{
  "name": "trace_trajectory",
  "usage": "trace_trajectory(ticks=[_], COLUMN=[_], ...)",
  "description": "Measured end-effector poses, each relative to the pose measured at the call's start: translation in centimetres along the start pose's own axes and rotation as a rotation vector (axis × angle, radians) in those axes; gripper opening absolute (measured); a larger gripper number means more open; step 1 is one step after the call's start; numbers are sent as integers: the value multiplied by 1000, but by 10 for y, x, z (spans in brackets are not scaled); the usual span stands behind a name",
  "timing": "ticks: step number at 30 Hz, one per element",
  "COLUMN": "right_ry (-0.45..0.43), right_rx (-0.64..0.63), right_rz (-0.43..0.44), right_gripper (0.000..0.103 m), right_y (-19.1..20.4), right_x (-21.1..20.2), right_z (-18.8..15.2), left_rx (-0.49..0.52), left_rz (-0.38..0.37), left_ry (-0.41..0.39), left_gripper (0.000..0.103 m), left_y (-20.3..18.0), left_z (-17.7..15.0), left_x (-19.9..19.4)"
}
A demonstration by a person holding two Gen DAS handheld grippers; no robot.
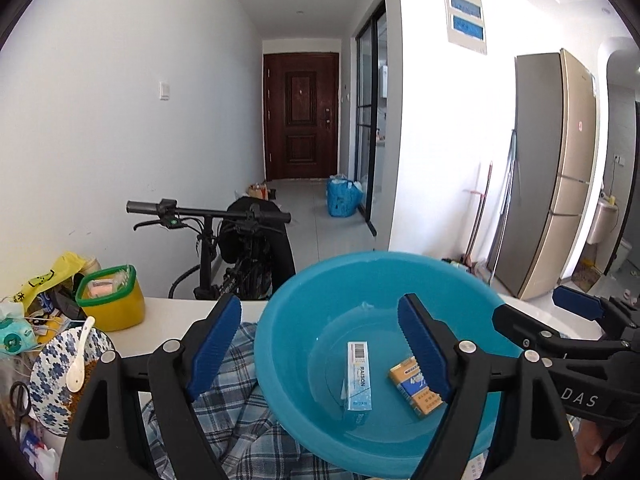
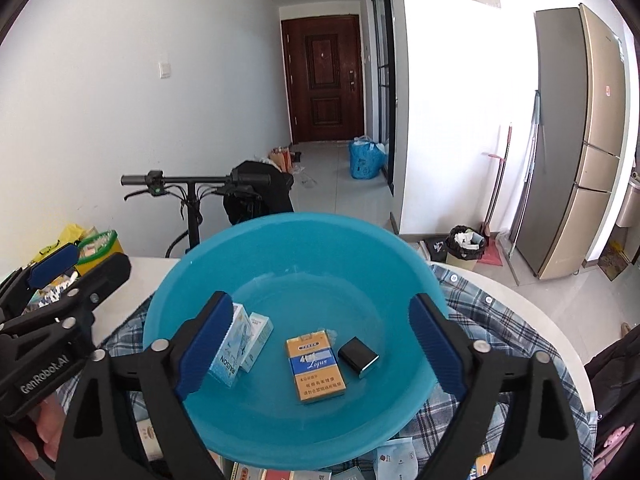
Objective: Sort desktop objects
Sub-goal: 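Raise both open tools up out of the teal basin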
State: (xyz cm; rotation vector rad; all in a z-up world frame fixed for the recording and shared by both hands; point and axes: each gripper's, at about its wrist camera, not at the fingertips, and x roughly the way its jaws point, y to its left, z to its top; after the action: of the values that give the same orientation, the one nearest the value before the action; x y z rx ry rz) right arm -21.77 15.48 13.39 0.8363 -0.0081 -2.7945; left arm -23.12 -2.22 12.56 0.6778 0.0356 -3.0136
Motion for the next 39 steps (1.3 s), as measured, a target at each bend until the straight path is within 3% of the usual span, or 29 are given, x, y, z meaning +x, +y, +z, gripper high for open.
trace_trajectory(ticks=[4,10,20,24,31,39], right_ry=[-28,-94,-188,-216,-277,-375], right_rx=[12,11,-64,-62,-63,-91], right_rz=[11,-2,8,16,27,54], right_gripper=[92,102,102,102,102,102], right_y=[-3,0,13,11,12,21], right_x=[-12,-33,-65,-79,-105,-144], right_z=[4,8,12,14,13,9], left_rx=[-1,-43,-1,18,-32,39], left_rz=[10,-10,1,39,4,13], left_ry=[-41,-103,-149,-190,-231,-273], left_gripper=[83,84,85,85,93,94], left_y=[2,8,0,1,9,-8], left_z=[6,14,19,21,24,21], left_x=[-18,-44,-71,-85,-108,-130])
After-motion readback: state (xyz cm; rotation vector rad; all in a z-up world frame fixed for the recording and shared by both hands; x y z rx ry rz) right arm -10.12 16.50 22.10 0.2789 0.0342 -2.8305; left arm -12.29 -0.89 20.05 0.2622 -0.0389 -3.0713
